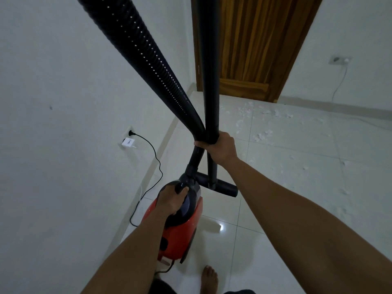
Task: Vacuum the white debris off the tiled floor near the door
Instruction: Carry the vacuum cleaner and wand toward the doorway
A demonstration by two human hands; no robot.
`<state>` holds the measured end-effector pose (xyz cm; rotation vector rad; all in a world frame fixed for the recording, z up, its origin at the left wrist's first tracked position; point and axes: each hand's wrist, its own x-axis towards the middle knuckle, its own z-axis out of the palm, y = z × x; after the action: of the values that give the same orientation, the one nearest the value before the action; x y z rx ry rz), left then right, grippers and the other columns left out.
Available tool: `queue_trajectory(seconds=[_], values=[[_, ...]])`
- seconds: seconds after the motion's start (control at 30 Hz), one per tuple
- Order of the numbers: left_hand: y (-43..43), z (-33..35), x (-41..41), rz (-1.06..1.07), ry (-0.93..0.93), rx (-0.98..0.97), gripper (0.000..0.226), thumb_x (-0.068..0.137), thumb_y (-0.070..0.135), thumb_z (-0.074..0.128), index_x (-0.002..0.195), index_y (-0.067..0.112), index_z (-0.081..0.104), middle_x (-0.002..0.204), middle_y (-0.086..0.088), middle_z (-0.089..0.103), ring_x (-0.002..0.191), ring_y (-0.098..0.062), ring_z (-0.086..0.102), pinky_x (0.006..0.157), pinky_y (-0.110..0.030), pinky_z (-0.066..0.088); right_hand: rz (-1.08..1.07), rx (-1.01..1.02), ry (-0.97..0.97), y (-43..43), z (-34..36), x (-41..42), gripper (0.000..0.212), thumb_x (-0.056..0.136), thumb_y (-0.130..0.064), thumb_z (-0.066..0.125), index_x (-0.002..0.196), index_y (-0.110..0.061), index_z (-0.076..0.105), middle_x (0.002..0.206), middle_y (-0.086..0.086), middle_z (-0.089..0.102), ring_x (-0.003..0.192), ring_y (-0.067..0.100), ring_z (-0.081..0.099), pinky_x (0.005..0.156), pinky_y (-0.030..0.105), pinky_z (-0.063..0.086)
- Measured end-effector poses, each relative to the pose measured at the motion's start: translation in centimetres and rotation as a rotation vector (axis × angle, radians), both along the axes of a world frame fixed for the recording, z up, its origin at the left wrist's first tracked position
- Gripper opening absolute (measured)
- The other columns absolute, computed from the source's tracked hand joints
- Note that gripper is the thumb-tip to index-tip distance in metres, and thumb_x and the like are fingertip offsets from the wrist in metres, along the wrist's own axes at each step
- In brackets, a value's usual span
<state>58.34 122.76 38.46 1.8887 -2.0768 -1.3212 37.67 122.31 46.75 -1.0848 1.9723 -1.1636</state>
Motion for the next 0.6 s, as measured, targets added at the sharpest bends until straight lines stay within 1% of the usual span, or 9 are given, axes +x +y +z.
queue_trajectory(seconds=[0.03, 0.1, 0.17, 0.27, 0.3, 0.37, 0.47, 0.53, 0.6], values=[[0.0, -0.5, -0.1, -0.001, 0.008, 0.004, 0.026, 0.101, 0.041, 0.049, 0.112, 0.022, 0.063, 0.082, -0.006, 0.069, 0.054, -0.019, 0.059, 0.048, -0.025, 0.044, -0.001, 0.009, -0.007, -0.1, -0.6, -0.1, 0.039, 0.076, -0.037, 0.09, 0.101, -0.015, 0.071, 0.079, -0.008, 0.064, 0.08, 0.018, 0.064, 0.067, 0.026, 0.049], [-0.1, -1.9, 0.1, -0.012, 0.008, 0.003, 0.027, 0.101, 0.039, 0.049, 0.112, 0.021, 0.065, 0.09, -0.003, 0.069, 0.068, -0.015, 0.061, 0.062, -0.028, 0.049, -0.003, 0.024, -0.016, -0.2, -1.9, -0.3, 0.036, 0.077, -0.038, 0.09, 0.096, -0.018, 0.066, 0.074, -0.012, 0.061, 0.078, 0.017, 0.063, 0.06, 0.02, 0.046], [0.1, -3.4, 0.6, -0.022, 0.006, 0.008, 0.027, 0.1, 0.041, 0.051, 0.112, 0.022, 0.066, 0.094, 0.001, 0.069, 0.079, -0.012, 0.06, 0.072, -0.028, 0.047, -0.012, 0.042, -0.024, -0.1, -3.2, -0.2, 0.036, 0.077, -0.038, 0.09, 0.095, -0.018, 0.065, 0.073, -0.013, 0.059, 0.076, 0.016, 0.061, 0.056, 0.016, 0.043], [0.6, -4.8, 1.4, -0.05, -0.011, 0.029, 0.023, 0.102, 0.04, 0.051, 0.094, 0.024, 0.066, 0.081, 0.009, 0.063, 0.073, -0.008, 0.057, 0.076, -0.027, 0.046, -0.035, 0.082, -0.04, 0.0, -4.5, 0.1, 0.041, 0.077, -0.038, 0.09, 0.102, -0.012, 0.071, 0.079, -0.007, 0.064, 0.08, 0.017, 0.064, 0.063, 0.021, 0.047], [0.7, -5.1, 1.6, -0.046, -0.005, 0.03, 0.024, 0.102, 0.038, 0.052, 0.093, 0.021, 0.066, 0.078, 0.011, 0.06, 0.071, -0.006, 0.055, 0.076, -0.027, 0.045, -0.044, 0.098, -0.044, -0.1, -4.7, 0.2, 0.045, 0.076, -0.037, 0.091, 0.106, -0.01, 0.072, 0.082, -0.005, 0.065, 0.082, 0.017, 0.065, 0.065, 0.022, 0.048], [0.9, -5.4, 2.1, -0.033, 0.019, 0.034, 0.025, 0.101, 0.036, 0.054, 0.104, 0.015, 0.066, 0.082, 0.007, 0.06, 0.071, -0.007, 0.054, 0.077, -0.026, 0.043, -0.055, 0.12, -0.052, 0.0, -4.7, 0.6, 0.047, 0.076, -0.037, 0.091, 0.109, -0.009, 0.072, 0.083, -0.006, 0.064, 0.084, 0.017, 0.064, 0.062, 0.018, 0.047], [0.9, -5.6, 2.7, -0.055, 0.024, 0.067, 0.031, 0.1, 0.036, 0.055, 0.115, 0.011, 0.066, 0.101, -0.007, 0.069, 0.088, -0.016, 0.057, 0.083, -0.027, 0.045, -0.063, 0.145, -0.045, 0.1, -4.9, 1.3, 0.046, 0.076, -0.037, 0.091, 0.107, -0.009, 0.071, 0.079, -0.009, 0.062, 0.083, 0.016, 0.063, 0.06, 0.016, 0.045], [1.0, -5.8, 3.1, -0.047, 0.04, 0.078, 0.033, 0.1, 0.036, 0.056, 0.121, 0.012, 0.064, 0.109, -0.008, 0.069, 0.09, -0.015, 0.056, 0.082, -0.025, 0.041, -0.069, 0.158, -0.035, 0.4, -4.9, 2.1, 0.042, 0.077, -0.038, 0.09, 0.102, -0.012, 0.069, 0.078, -0.011, 0.061, 0.081, 0.015, 0.063, 0.06, 0.016, 0.045], [1.0, -6.1, 3.3, -0.045, 0.06, 0.084, 0.034, 0.1, 0.035, 0.057, 0.122, 0.011, 0.063, 0.107, -0.007, 0.069, 0.087, -0.013, 0.055, 0.081, -0.025, 0.041, -0.079, 0.165, -0.009, 0.4, -4.6, 2.6, 0.04, 0.076, -0.039, 0.09, 0.098, -0.016, 0.067, 0.078, -0.011, 0.061, 0.081, 0.016, 0.063, 0.062, 0.018, 0.046]])
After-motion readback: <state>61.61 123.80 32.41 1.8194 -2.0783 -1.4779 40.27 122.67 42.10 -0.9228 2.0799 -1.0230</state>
